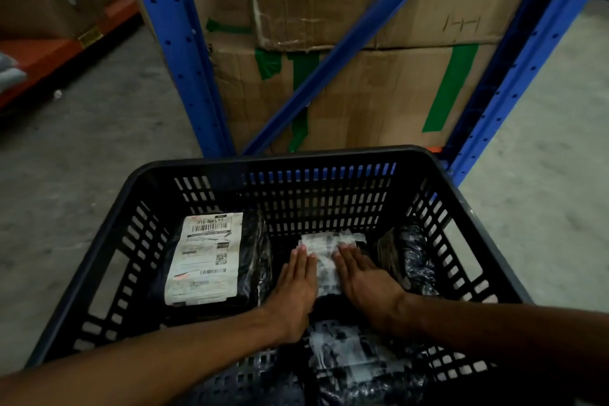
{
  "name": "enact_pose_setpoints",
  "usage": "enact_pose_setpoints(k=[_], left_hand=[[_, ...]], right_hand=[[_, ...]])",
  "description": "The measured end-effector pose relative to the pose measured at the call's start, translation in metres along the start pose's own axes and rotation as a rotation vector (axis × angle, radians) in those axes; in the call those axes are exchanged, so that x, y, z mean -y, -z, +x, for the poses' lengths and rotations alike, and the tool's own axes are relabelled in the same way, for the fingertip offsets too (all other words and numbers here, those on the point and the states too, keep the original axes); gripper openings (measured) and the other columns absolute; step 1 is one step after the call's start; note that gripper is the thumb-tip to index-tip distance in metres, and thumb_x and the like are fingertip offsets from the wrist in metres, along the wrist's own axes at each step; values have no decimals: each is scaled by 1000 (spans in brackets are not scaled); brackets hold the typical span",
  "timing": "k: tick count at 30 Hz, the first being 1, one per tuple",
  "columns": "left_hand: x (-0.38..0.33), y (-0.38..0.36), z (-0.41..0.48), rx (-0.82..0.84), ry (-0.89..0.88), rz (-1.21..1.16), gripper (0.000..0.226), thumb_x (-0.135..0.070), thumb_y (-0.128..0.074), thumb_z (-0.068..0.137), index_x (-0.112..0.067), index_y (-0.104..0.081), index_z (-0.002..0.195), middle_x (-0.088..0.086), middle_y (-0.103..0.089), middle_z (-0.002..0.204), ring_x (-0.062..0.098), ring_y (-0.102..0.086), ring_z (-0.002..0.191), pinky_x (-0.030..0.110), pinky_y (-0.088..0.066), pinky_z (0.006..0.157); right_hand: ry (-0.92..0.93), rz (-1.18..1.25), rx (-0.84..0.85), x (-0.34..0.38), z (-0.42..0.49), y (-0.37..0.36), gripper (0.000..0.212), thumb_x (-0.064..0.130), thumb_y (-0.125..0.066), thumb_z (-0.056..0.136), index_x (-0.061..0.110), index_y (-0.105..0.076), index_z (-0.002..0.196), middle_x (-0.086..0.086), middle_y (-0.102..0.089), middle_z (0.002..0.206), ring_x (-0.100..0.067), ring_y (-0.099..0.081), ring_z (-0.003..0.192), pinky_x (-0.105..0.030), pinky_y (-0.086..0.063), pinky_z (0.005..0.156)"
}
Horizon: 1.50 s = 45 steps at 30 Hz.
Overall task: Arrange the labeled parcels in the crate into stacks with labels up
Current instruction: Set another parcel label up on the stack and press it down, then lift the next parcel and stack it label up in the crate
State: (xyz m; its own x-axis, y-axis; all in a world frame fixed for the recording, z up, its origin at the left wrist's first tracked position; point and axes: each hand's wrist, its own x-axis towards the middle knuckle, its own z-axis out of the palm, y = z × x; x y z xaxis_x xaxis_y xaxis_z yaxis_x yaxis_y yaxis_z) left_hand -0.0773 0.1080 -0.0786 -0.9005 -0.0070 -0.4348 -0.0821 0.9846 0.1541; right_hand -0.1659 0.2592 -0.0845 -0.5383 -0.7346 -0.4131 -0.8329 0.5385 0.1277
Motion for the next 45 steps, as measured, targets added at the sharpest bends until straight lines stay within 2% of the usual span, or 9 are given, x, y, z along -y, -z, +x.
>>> enact_pose_setpoints(k=[4,7,11,14,23,29,33,40,45], left_hand=[[6,60,-19,-161,-148,-276,62,-30,-59,92,-13,-33,147,11,-45,148,29,-40,140,42,-29,119],[22,103,-39,-180,-152,-700,40,-37,-64,89,-21,-52,123,3,-69,113,21,-65,106,37,-50,93],[25,127,-43,-247,165,-1296,46,-58,-66,80,-18,-64,102,5,-77,109,23,-71,104,36,-54,90],[11,124,-29,-259,481,-1577,65,-60,-64,81,-7,-62,117,22,-72,117,39,-71,104,49,-56,94],[-17,70,1,-277,601,-1249,41,-19,-70,87,-1,-55,121,16,-64,124,31,-63,111,40,-55,93],[-5,60,25,-253,623,-1088,48,-22,-60,95,-3,-43,136,12,-51,141,29,-52,126,28,-42,86],[-6,44,39,-164,613,-979,74,-10,-63,90,-4,-23,153,15,-50,147,29,-53,132,36,-48,107],[-5,37,40,-94,540,-847,99,-11,-60,93,-11,16,158,12,-29,161,26,-38,145,30,-35,117],[-10,48,12,-27,364,-807,82,-4,-50,94,-14,-2,160,14,-20,164,29,-31,148,37,-34,118]], right_hand=[[86,522,-127,-39,-32,61,73,15,-70,81,16,-40,147,-5,-59,139,-21,-60,122,-23,-48,102],[75,887,-93,-65,-59,108,62,14,-78,75,24,-59,132,7,-73,112,-4,-70,93,-8,-52,74],[-114,1619,-108,-70,-71,122,47,26,-82,76,25,-70,121,-4,-78,113,-20,-74,104,-36,-57,91],[-288,1852,-145,-55,-59,112,41,29,-80,79,10,-72,114,-11,-78,110,-27,-76,98,-40,-61,82],[-464,1345,-236,-41,-12,81,85,12,-87,72,14,-45,145,-9,-65,132,-24,-65,115,-37,-56,97],[-454,1216,-174,-39,20,61,74,20,-81,80,14,-43,144,-7,-62,135,-23,-62,118,-16,-52,70],[-474,1054,-80,-29,39,39,72,25,-78,83,12,-42,144,-10,-55,143,-27,-55,129,-30,-52,99],[-441,763,-63,-21,55,42,74,29,-75,85,6,-38,145,-14,-48,147,-29,-48,135,-37,-45,111],[-219,411,15,-15,16,68,87,24,-58,95,2,-3,157,-21,-16,163,-35,-28,147,-38,-32,119]])
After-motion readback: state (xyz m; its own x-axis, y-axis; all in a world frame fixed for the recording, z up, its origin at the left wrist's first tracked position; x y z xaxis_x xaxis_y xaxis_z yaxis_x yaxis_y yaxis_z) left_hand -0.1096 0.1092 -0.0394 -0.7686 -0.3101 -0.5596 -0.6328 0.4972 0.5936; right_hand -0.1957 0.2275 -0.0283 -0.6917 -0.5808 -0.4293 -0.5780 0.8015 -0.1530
